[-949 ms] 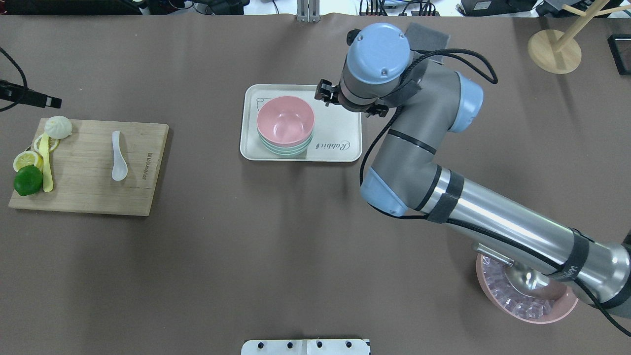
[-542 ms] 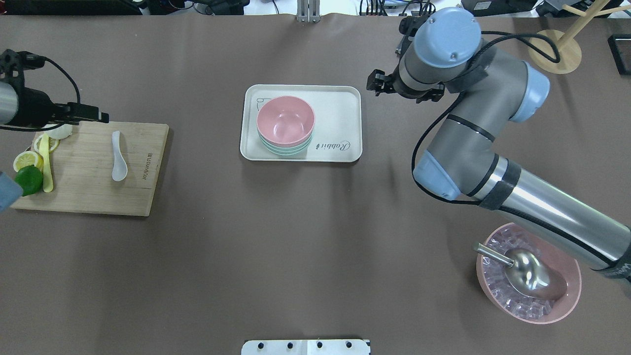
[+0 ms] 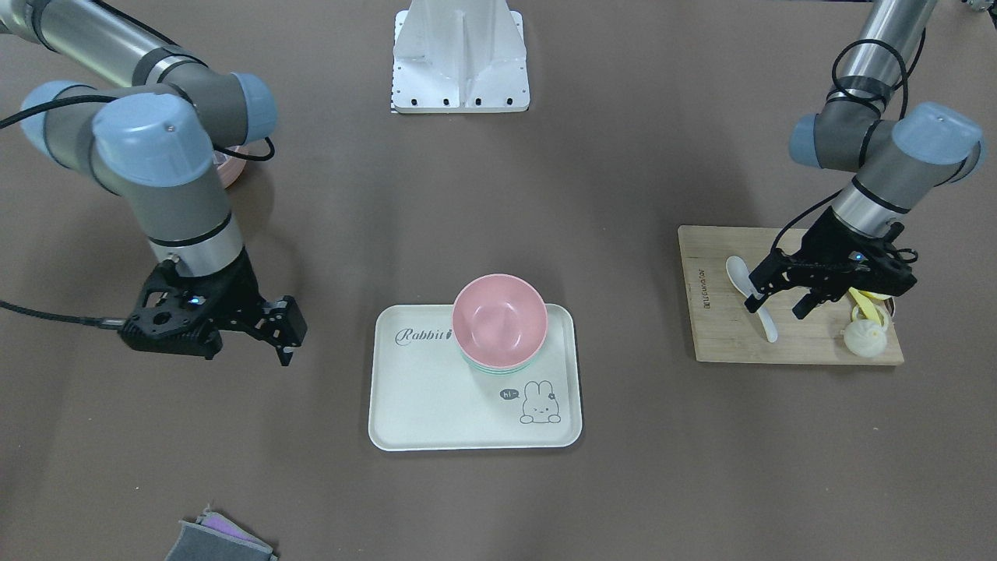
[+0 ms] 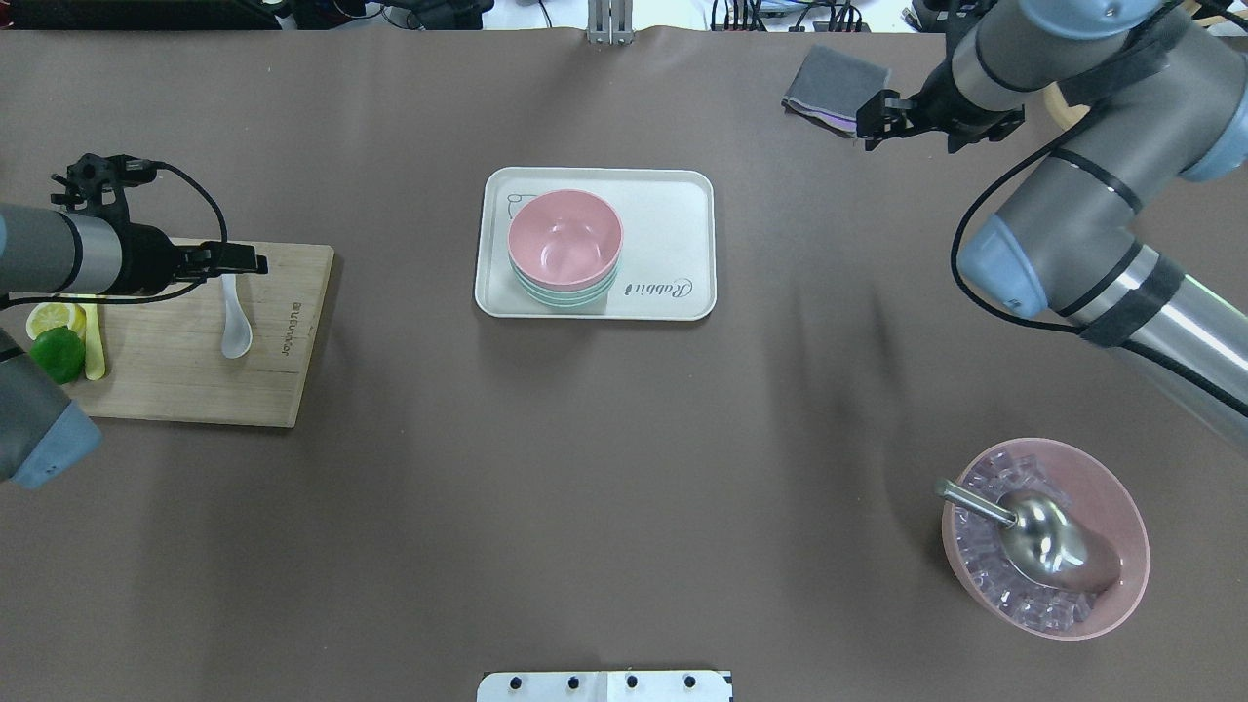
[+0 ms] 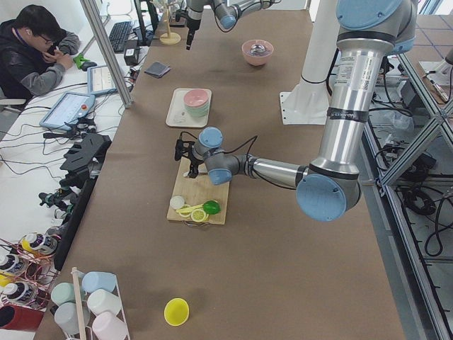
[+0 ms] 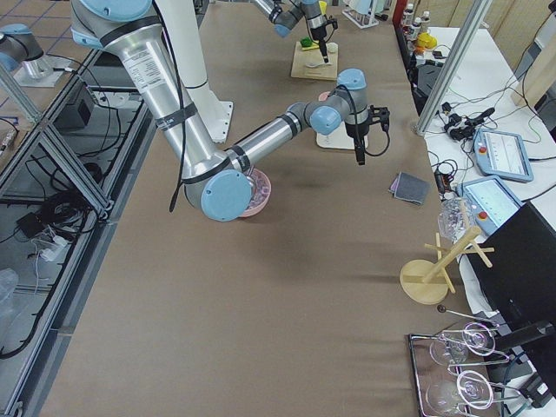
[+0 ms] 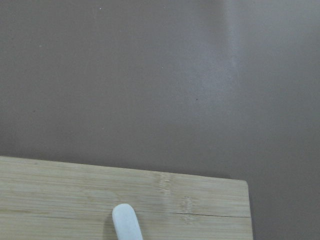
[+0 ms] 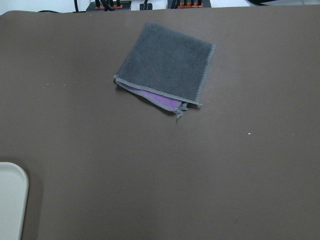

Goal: Stack pink bowl on green and place spoon
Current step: 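Withdraw the right arm while the left gripper reaches toward the white spoon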

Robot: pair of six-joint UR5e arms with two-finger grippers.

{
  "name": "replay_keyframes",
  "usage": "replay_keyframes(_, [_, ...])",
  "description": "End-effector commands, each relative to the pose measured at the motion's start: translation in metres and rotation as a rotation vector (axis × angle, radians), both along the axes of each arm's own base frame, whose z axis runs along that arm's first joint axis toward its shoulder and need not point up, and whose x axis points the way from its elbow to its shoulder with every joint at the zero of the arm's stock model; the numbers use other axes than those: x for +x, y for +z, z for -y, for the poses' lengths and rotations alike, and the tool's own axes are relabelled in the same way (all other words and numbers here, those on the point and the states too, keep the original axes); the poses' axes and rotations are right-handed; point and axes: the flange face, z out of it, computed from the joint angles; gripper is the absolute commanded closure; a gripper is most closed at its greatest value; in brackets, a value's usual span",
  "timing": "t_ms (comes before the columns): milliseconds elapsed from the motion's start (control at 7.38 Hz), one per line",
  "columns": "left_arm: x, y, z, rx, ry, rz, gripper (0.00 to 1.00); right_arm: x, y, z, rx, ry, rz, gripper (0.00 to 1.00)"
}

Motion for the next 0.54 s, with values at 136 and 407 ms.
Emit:
replay_keyframes(136, [0.015, -0.052, -0.018, -0.079, 0.017, 0.120, 0.06, 0.073, 0.055, 0.006, 0.034, -0.052, -0.015, 0.00])
replay_keyframes(407, [0.016, -0.044, -0.018, -0.068, 0.033, 0.218, 0.06, 0.111, 0.087, 0.001, 0.034, -0.091, -0.021, 0.00])
